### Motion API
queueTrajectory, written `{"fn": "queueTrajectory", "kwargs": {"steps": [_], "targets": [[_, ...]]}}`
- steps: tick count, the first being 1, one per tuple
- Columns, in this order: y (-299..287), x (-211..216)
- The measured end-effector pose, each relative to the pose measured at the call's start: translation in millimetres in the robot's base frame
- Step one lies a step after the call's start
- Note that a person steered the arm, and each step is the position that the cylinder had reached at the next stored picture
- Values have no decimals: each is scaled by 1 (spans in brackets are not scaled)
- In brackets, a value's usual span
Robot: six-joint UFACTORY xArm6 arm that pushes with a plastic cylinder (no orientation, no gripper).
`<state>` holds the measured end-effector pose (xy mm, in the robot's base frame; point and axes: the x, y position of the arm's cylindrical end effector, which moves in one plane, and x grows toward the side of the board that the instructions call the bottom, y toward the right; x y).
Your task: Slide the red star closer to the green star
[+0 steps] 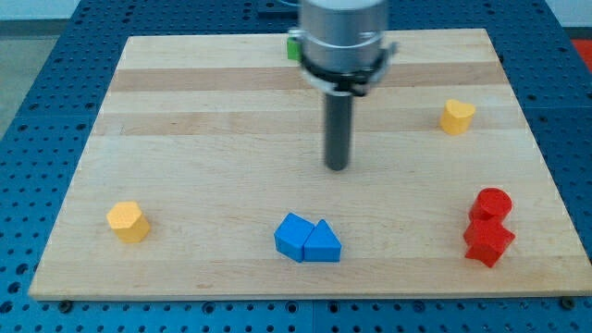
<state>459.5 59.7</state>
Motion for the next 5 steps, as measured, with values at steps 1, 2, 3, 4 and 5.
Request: {"fn": "queueTrajectory", "kwargs": {"steps": [1,2,3,4,5], "targets": [[70,0],[138,0],[198,-7],[222,-36],[219,-64]]}}
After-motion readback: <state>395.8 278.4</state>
